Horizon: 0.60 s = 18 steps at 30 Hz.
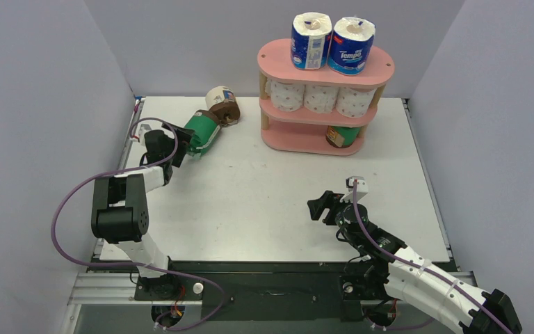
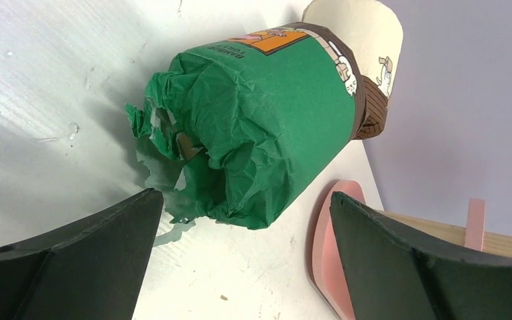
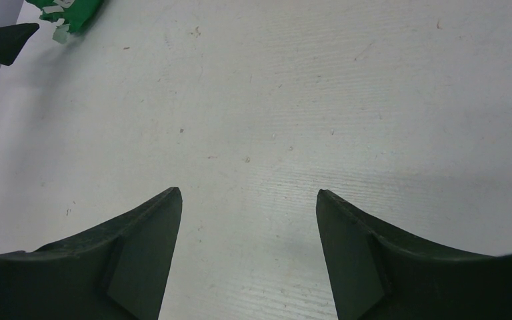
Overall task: Place and organize the paper towels onto the shelf
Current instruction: Adjust the paper towel at the center of the board.
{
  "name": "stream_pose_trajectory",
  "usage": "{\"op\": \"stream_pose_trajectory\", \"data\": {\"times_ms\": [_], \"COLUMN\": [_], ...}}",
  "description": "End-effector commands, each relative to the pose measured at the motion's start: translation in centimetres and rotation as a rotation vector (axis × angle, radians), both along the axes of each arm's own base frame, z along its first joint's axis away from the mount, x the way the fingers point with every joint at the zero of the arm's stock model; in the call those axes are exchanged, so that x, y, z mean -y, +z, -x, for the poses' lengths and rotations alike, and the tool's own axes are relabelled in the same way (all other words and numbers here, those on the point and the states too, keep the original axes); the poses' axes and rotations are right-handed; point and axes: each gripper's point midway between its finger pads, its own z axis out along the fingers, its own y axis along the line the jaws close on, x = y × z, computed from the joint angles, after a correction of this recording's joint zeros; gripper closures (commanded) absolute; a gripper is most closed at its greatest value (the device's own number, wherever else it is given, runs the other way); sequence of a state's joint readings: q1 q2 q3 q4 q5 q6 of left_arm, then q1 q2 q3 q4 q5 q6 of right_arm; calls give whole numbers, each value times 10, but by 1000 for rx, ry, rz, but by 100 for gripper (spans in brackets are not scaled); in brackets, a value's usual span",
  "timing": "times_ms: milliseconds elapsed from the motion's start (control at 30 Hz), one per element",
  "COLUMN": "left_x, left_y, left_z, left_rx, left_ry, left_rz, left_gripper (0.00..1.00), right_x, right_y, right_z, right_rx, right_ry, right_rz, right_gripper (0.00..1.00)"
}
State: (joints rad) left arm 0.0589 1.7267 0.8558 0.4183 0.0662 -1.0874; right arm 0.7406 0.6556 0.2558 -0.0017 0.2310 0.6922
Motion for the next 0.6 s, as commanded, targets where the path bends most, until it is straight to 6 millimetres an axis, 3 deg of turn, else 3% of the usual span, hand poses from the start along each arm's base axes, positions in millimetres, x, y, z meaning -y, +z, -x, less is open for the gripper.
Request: {"op": "stream_pose_trajectory", "data": {"times_ms": [0, 333, 567], "left_x": [2, 18, 26], "left_y": [27, 23, 24], "left_z": [-13, -32, -41], "left_rx": [90, 128, 167], "left_ry": [-17, -53, -72], "left_rz": [-2, 55, 88], "left_gripper": [3, 0, 11], "right_x": [-3, 0, 0], "right_y": [21, 20, 18], "right_z": [-7, -7, -8], "right_rx": [52, 53, 51], "right_ry": [-12, -20, -21], "right_rz": [-28, -18, -7], "right_gripper": [31, 31, 31]}}
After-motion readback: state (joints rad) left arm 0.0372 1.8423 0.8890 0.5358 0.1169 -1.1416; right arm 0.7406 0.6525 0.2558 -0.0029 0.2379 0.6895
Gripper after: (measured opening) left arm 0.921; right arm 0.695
